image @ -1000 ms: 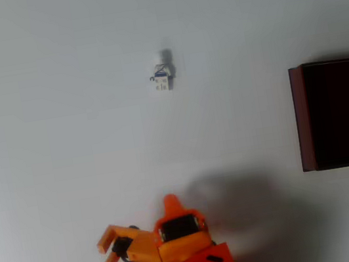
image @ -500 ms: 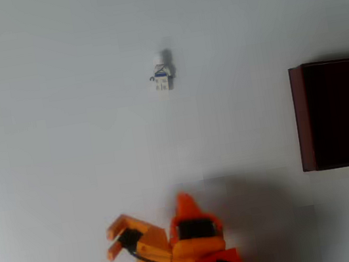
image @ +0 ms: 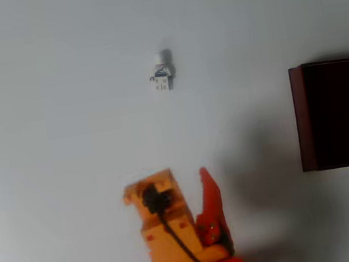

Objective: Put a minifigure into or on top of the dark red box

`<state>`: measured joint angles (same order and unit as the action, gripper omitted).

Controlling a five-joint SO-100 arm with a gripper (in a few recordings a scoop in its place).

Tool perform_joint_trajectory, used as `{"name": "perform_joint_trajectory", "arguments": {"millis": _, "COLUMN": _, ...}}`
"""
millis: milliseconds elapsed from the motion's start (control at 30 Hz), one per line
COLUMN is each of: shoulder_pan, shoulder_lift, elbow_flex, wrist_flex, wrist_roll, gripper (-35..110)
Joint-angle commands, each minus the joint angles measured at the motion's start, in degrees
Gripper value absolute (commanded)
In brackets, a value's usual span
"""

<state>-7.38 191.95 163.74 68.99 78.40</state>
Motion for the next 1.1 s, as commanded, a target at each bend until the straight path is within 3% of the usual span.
{"name": "perform_joint_trajectory", "arguments": {"millis": 0, "shoulder_pan": -0.3, "shoulder_lift": -0.1, "elbow_flex": 1.1, "wrist_flex": -3.1, "wrist_roll": 10.8, "gripper": 22}}
{"name": "perform_joint_trajectory", "arguments": {"millis": 167, "shoulder_pan": 0.2, "shoulder_lift": -8.3, "elbow_flex": 0.9, "wrist_flex": -4.3, "wrist_roll": 23.8, "gripper": 23}}
{"name": "perform_joint_trajectory", "arguments": {"millis": 333, "shoulder_pan": -0.4, "shoulder_lift": -28.0, "elbow_flex": -7.5, "wrist_flex": -5.9, "wrist_roll": 29.2, "gripper": 24}}
{"name": "perform_joint_trajectory", "arguments": {"millis": 633, "shoulder_pan": -4.1, "shoulder_lift": -67.9, "elbow_flex": -27.9, "wrist_flex": -11.3, "wrist_roll": 29.5, "gripper": 26}}
{"name": "perform_joint_trajectory", "arguments": {"millis": 800, "shoulder_pan": -4.4, "shoulder_lift": -78.0, "elbow_flex": -31.3, "wrist_flex": -17.9, "wrist_roll": 28.2, "gripper": 26}}
{"name": "perform_joint_trajectory", "arguments": {"millis": 1067, "shoulder_pan": -2.6, "shoulder_lift": -90.9, "elbow_flex": -41.1, "wrist_flex": -20.0, "wrist_roll": 24.0, "gripper": 26}}
